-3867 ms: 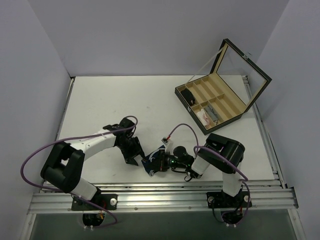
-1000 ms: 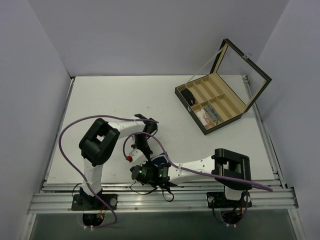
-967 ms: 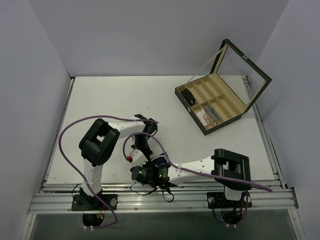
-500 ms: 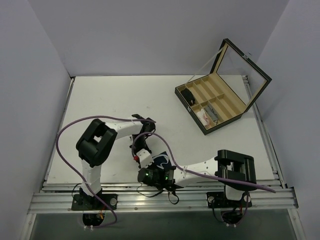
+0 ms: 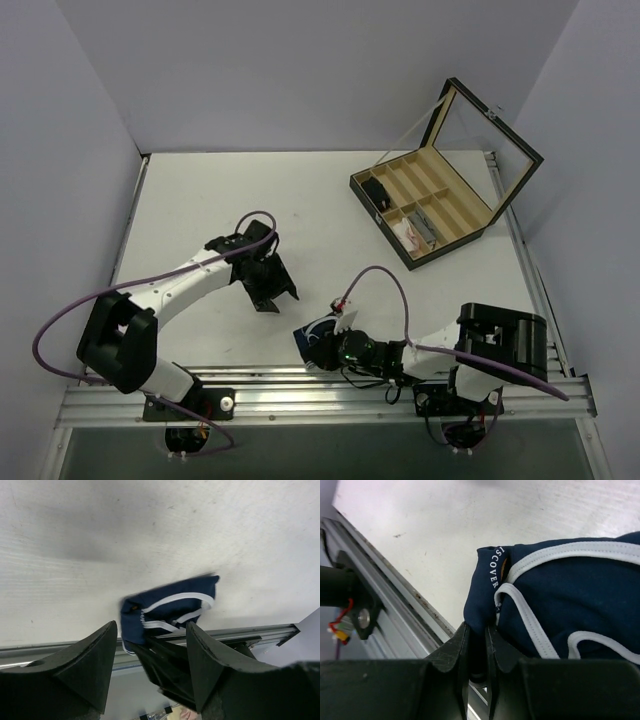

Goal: Roll the underwear

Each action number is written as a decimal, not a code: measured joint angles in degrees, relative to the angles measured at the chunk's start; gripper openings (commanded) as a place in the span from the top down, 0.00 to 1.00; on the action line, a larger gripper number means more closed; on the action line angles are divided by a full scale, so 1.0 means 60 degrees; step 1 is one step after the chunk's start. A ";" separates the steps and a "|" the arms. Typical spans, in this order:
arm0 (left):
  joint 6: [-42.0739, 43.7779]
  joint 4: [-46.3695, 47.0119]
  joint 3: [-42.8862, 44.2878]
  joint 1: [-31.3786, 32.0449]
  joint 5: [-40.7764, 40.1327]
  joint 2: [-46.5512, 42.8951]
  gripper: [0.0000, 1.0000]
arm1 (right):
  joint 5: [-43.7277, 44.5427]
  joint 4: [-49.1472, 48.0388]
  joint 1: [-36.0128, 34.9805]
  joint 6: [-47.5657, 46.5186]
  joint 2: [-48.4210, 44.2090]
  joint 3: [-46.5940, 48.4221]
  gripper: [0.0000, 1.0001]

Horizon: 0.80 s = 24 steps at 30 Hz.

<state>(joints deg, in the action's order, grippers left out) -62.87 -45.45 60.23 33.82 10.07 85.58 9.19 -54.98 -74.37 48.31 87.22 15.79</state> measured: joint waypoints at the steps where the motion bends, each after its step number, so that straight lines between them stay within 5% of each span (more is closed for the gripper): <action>1: 0.0000 0.0423 -0.0466 0.0029 0.0073 -0.0098 0.36 | -0.0200 -0.0532 0.0120 0.0186 0.0062 -0.0280 1.00; 13: -0.0266 0.2867 -0.3053 0.0911 0.0758 -0.0641 0.35 | -0.1315 -0.5009 0.0583 0.1392 0.2299 -0.1129 1.00; 24: -0.0492 0.3268 -0.3158 0.1541 0.0641 -0.0382 0.39 | -0.1475 -0.5595 0.0586 0.1672 0.2659 -0.1209 1.00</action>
<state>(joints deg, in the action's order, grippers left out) -65.82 -25.85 41.28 43.07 13.91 83.29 0.34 -88.55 -70.85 58.35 103.18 8.54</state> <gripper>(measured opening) 0.609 0.087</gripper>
